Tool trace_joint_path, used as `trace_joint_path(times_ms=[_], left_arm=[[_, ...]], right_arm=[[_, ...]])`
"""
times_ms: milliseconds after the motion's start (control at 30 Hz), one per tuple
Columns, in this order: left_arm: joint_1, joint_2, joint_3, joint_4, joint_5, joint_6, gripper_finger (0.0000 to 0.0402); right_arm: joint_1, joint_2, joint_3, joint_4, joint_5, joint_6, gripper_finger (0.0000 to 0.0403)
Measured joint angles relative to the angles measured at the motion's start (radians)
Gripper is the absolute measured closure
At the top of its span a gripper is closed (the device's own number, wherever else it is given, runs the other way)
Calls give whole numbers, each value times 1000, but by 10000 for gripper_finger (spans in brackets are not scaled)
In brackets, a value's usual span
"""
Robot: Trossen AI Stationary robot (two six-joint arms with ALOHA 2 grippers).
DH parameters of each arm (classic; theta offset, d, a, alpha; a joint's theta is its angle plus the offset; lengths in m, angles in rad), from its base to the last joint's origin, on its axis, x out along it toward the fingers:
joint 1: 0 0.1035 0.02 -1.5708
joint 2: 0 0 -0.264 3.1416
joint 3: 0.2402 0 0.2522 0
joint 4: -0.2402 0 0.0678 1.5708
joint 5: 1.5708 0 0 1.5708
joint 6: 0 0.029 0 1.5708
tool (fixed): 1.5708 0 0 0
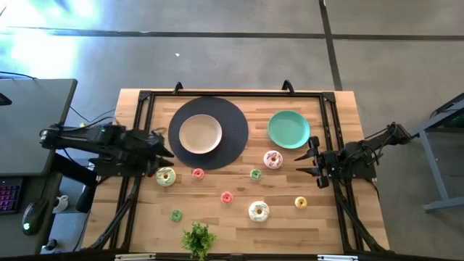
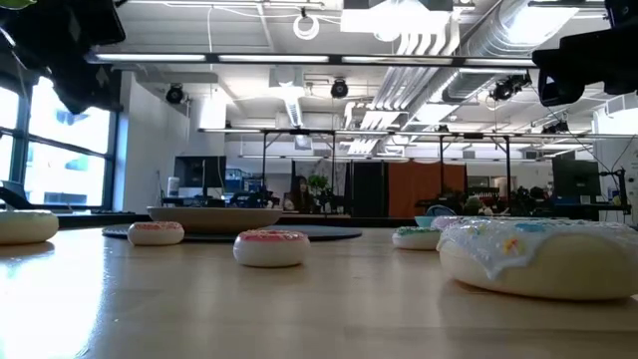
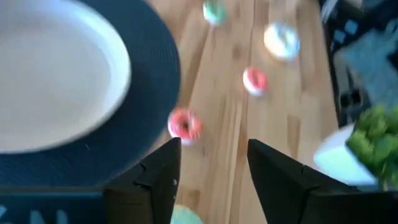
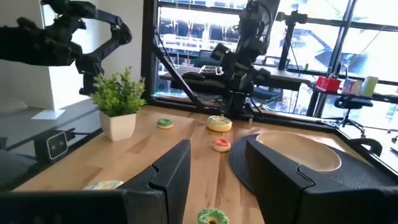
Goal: Pick & Place donuts
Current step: Put the big blue donut on the white plate
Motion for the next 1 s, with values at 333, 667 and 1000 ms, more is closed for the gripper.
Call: trace_joint_path(times_ms=[333,667,1000], left_arm=[[-3,246,0,-89,195,3,167],[-137,294,0,-183,164,-126,177],[-411,312,-32,-167,-59,-336,177]], right_arm=[[0,0,0,71,195,-17,251],[0,0,0,75,300,-19,251],[0,0,0,76,310,-21,251]])
